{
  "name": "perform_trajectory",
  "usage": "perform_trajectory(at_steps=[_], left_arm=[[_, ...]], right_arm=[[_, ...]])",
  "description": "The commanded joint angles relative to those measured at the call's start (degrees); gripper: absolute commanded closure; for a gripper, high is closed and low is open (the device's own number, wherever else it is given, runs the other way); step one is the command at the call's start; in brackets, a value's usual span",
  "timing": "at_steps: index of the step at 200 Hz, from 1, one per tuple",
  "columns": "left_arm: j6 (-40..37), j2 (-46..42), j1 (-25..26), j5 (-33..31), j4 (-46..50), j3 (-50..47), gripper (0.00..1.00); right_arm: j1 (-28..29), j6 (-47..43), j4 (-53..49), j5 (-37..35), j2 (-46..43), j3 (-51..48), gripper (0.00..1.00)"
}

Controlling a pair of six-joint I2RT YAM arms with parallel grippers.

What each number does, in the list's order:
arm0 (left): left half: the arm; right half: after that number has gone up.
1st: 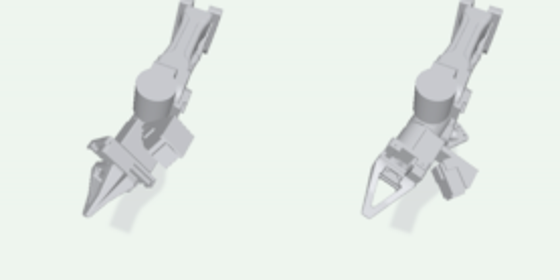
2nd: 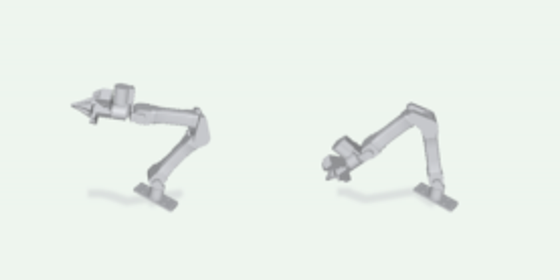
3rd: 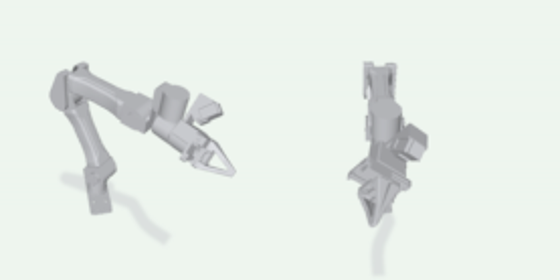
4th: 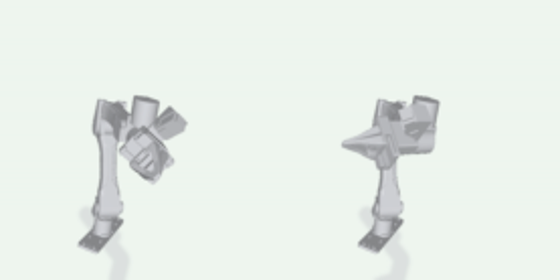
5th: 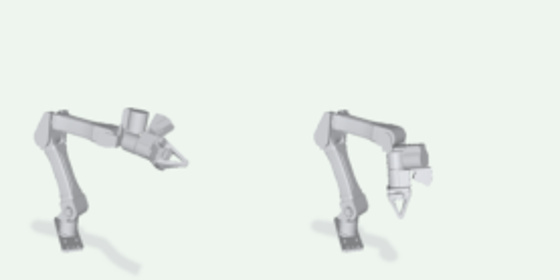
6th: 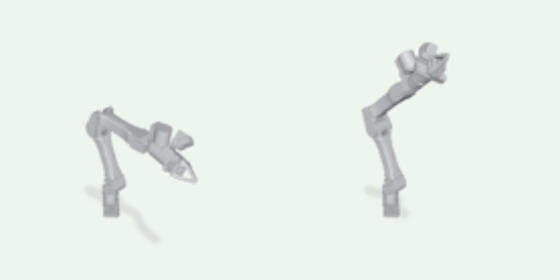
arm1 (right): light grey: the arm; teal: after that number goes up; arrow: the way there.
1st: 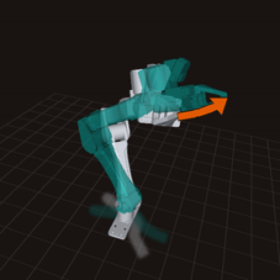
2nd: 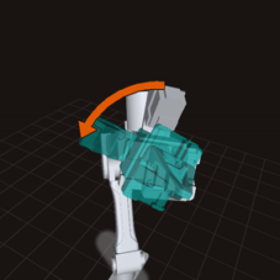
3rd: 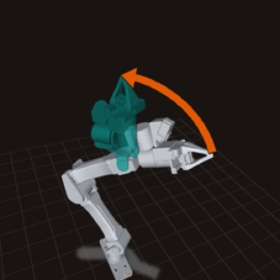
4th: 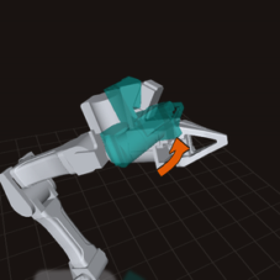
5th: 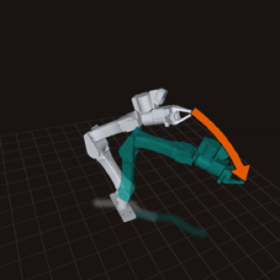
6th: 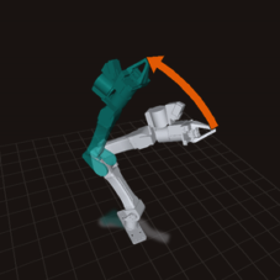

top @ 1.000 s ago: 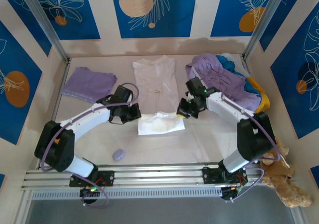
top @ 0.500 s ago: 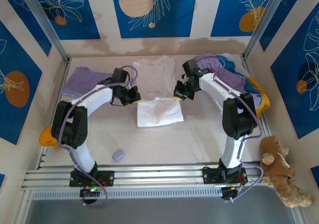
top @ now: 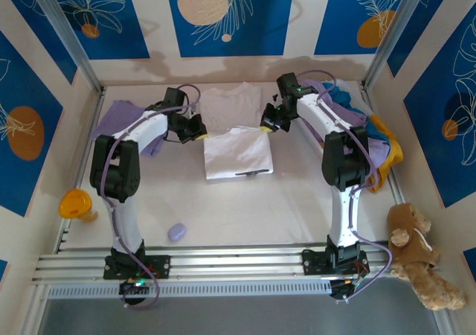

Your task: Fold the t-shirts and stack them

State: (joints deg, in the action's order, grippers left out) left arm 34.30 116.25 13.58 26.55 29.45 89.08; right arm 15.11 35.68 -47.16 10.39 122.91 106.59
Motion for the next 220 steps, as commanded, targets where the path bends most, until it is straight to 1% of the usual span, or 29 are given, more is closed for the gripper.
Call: perform_trajectory(at_steps=[1, 32, 38, 42, 47, 57, 65, 70, 81, 90, 107, 121, 146, 172, 193, 220], left_arm=[[-1.2, 2.5, -1.3, 2.1, 2.3, 3.7, 1.00], [-0.7, 5.6, -2.3, 3.2, 2.7, 7.8, 1.00], [-0.7, 6.2, -2.4, 3.5, 3.1, 8.9, 1.00], [-0.6, 6.7, -2.4, 3.7, 3.5, 9.6, 1.00], [-0.8, 7.3, -2.5, 3.8, 4.1, 10.7, 0.96], [-0.9, 8.1, -2.8, 3.5, 5.3, 12.7, 0.92], [-0.5, 8.3, -3.2, 2.9, 5.8, 13.8, 0.87], [-0.1, 8.2, -3.4, 2.9, 5.8, 14.4, 0.82], [1.2, 8.0, -4.0, 3.1, 5.3, 15.4, 0.69], [1.4, 7.6, -4.1, 3.1, 5.3, 16.2, 0.66], [1.0, 6.5, -4.1, 2.2, 6.8, 17.0, 0.59], [0.6, 5.0, -4.1, 1.6, 6.8, 15.3, 0.54], [0.9, 0.9, -3.6, 2.2, 4.6, 8.7, 0.53], [1.3, -4.0, -1.5, 2.5, 1.7, -0.4, 0.53], [2.6, -7.4, 1.0, 2.4, -2.0, -8.4, 0.53], [4.9, -9.2, 5.0, 2.1, -7.0, -16.6, 0.54]], right_arm=[[-0.9, -2.0, -2.6, 4.0, 3.2, 3.7, 1.00], [-1.6, -2.8, -4.8, 6.4, 7.1, 8.1, 0.98], [-1.8, -3.0, -4.9, 7.0, 7.8, 9.1, 0.95], [-1.8, -3.1, -5.3, 7.4, 8.4, 10.0, 0.89], [-2.0, -3.6, -6.3, 7.9, 9.1, 11.3, 0.83], [-2.3, -4.2, -8.6, 8.2, 10.2, 14.3, 0.74], [-2.4, -4.5, -9.8, 7.6, 10.2, 15.5, 0.67], [-2.4, -4.7, -10.2, 7.4, 9.9, 15.9, 0.64], [-2.5, -4.9, -10.8, 6.5, 8.5, 15.9, 0.59], [-2.4, -5.1, -10.9, 5.6, 7.2, 15.1, 0.57], [-2.4, -5.4, -11.6, 5.1, 4.2, 13.0, 0.55], [-2.3, -5.5, -11.8, 4.9, 1.4, 10.1, 0.54], [-1.2, -5.0, -9.2, 5.2, -4.8, 1.1, 0.54], [0.3, -3.3, -5.1, 6.0, -10.4, -9.2, 0.54], [1.4, -1.8, -1.3, 6.9, -12.9, -16.7, 0.54], [2.7, -0.4, 3.4, 7.3, -13.2, -23.7, 0.55]])
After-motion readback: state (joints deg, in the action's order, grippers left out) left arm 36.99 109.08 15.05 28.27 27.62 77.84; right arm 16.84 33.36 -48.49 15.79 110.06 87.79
